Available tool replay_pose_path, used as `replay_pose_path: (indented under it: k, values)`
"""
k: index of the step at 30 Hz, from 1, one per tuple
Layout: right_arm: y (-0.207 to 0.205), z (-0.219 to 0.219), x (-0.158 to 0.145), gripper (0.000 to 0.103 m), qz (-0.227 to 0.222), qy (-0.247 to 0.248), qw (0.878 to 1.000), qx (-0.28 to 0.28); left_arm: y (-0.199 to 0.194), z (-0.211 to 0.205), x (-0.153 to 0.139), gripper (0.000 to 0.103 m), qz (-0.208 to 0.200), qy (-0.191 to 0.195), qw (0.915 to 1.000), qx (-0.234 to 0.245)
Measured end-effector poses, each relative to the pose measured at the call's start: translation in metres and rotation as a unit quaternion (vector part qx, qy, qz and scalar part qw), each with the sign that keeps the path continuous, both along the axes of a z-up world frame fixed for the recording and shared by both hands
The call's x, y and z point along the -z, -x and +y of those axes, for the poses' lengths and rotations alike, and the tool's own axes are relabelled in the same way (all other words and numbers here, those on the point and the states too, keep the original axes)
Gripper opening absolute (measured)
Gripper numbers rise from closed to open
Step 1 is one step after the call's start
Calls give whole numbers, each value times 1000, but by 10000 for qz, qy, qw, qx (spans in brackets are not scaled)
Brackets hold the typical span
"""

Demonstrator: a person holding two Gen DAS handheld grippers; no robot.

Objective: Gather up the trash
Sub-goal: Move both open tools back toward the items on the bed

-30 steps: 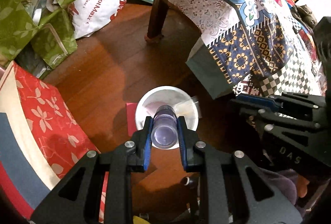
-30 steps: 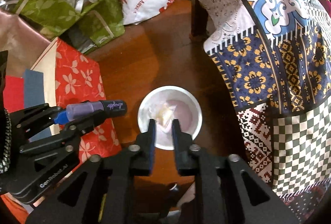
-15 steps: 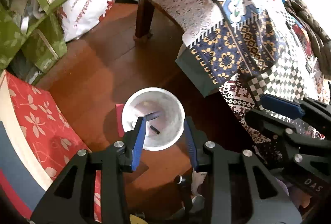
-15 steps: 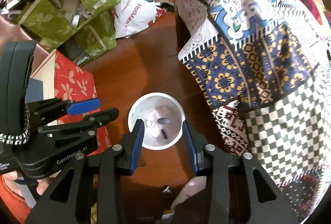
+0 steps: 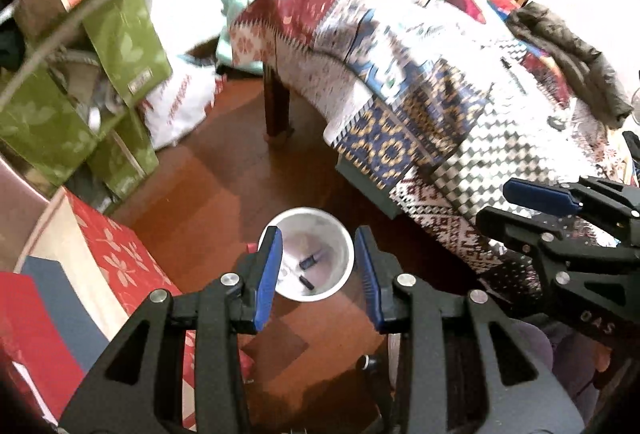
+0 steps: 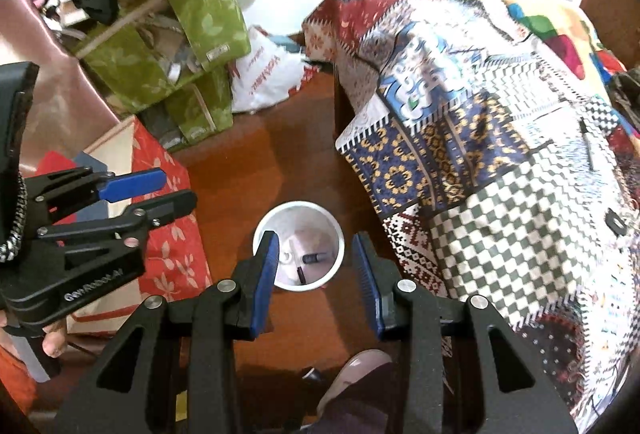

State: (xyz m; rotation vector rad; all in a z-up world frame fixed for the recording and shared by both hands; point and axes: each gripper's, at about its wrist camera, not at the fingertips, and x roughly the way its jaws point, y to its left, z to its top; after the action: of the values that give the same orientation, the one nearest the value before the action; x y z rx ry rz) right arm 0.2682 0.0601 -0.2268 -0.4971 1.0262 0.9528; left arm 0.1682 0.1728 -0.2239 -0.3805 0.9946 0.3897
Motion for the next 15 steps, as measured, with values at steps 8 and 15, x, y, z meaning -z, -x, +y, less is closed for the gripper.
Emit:
replay_pose_path:
  k: [8, 15]
  values:
    - [14, -56, -62, 35, -487, -607, 9967, 237, 13, -49, -68, 36, -586, -491, 9969, 188]
    - [8, -124, -113, 35, -943, -1177, 9863, 661, 0, -107, -122, 36, -1198, -729, 9886, 555]
